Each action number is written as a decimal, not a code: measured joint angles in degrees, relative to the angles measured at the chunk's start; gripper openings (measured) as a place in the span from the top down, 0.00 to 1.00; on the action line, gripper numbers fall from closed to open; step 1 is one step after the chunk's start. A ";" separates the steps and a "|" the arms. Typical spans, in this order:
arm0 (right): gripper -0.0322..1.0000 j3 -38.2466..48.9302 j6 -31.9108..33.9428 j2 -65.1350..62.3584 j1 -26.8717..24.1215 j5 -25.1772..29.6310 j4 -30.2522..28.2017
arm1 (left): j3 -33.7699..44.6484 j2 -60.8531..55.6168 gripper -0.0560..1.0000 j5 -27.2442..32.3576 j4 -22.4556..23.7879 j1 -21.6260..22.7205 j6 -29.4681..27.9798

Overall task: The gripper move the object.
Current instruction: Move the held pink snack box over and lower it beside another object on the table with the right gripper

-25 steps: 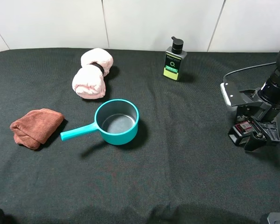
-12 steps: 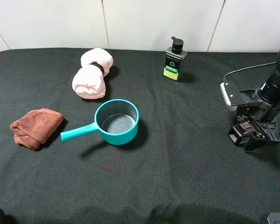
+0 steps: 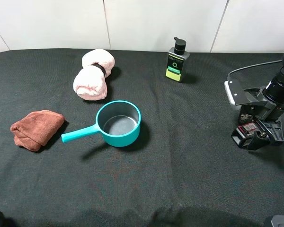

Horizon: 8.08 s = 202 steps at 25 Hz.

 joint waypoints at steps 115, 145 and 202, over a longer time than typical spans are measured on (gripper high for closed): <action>0.64 0.11 47.71 -18.04 -1.24 -4.78 4.70 | 0.00 0.00 0.22 0.00 0.00 0.00 0.00; 0.64 -6.38 65.15 -26.55 5.50 5.14 3.30 | 0.00 0.00 0.22 0.00 0.00 0.00 0.00; 0.64 -6.45 74.14 -7.19 40.11 -0.03 1.44 | 0.00 0.00 0.22 0.00 0.00 0.00 0.00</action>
